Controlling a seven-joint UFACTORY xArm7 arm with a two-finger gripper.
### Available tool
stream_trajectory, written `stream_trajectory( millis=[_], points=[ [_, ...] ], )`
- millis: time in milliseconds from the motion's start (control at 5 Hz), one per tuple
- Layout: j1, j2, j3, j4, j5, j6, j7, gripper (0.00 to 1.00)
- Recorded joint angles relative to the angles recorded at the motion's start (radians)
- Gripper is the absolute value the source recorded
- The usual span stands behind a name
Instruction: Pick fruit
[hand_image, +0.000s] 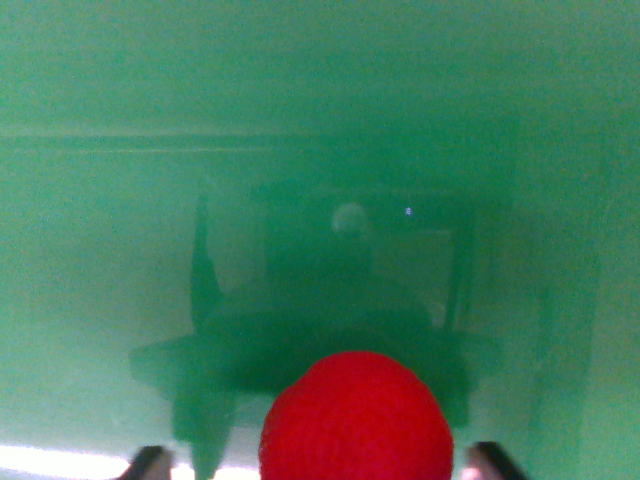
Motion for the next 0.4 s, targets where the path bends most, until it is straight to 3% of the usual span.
stream_trajectory(
  millis=[200, 400],
  points=[
    [-0.0004, -0.012, 0.000, 0.018, 0.0016, 0.030, -0.002, 1.00],
    [-0.0004, -0.012, 0.000, 0.018, 0.0016, 0.030, -0.002, 1.00]
  ],
)
